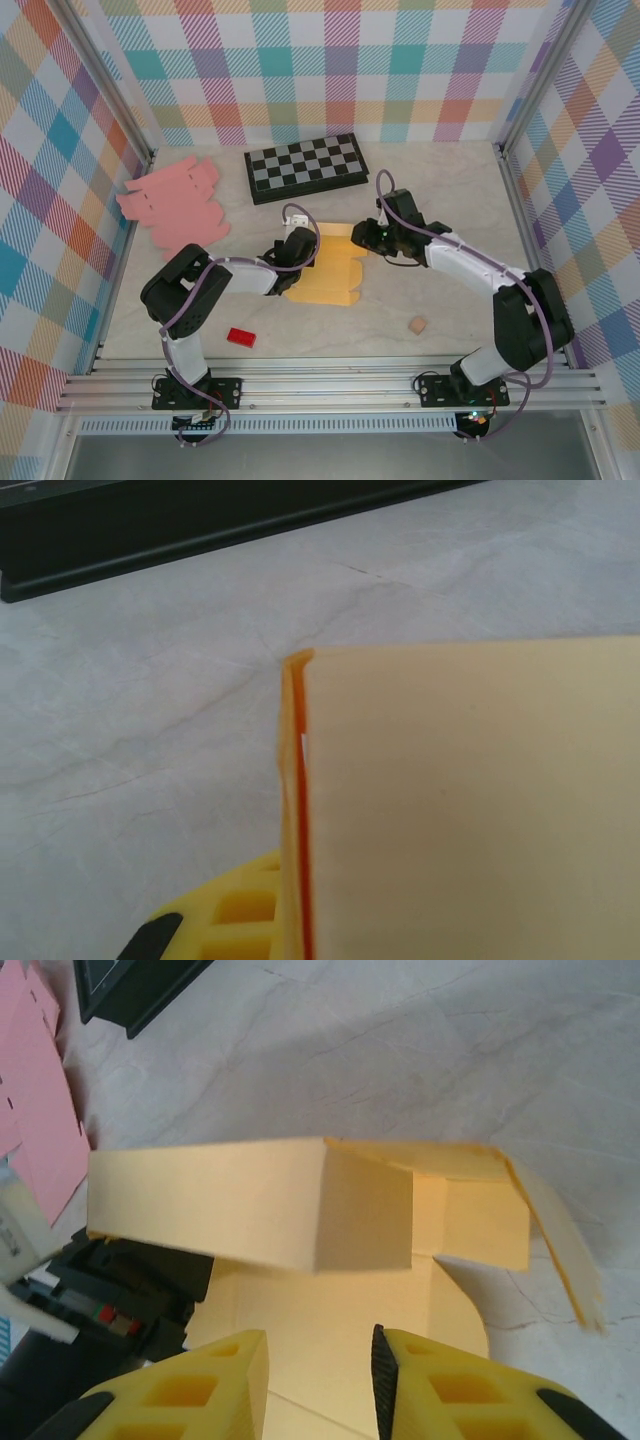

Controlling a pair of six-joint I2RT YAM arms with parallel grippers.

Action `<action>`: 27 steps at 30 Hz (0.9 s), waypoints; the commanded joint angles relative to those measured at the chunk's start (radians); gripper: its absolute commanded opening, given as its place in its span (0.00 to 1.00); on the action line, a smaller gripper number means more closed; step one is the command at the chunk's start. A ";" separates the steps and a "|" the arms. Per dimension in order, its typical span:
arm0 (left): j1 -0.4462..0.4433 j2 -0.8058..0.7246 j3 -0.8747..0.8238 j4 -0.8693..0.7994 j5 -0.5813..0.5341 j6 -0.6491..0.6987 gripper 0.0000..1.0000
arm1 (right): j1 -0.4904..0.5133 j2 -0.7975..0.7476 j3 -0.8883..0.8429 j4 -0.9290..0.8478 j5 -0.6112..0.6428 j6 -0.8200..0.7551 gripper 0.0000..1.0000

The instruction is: Fold the paper box

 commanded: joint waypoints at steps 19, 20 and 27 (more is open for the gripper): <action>-0.011 -0.045 0.016 -0.223 -0.156 -0.145 0.05 | -0.026 0.238 -0.089 0.467 0.068 -0.184 0.22; -0.011 -0.046 0.019 -0.223 -0.152 -0.144 0.05 | -0.035 0.247 -0.087 0.471 0.072 -0.186 0.22; -0.012 -0.030 0.025 -0.221 -0.131 -0.147 0.05 | -0.058 0.322 -0.054 0.420 0.111 -0.187 0.21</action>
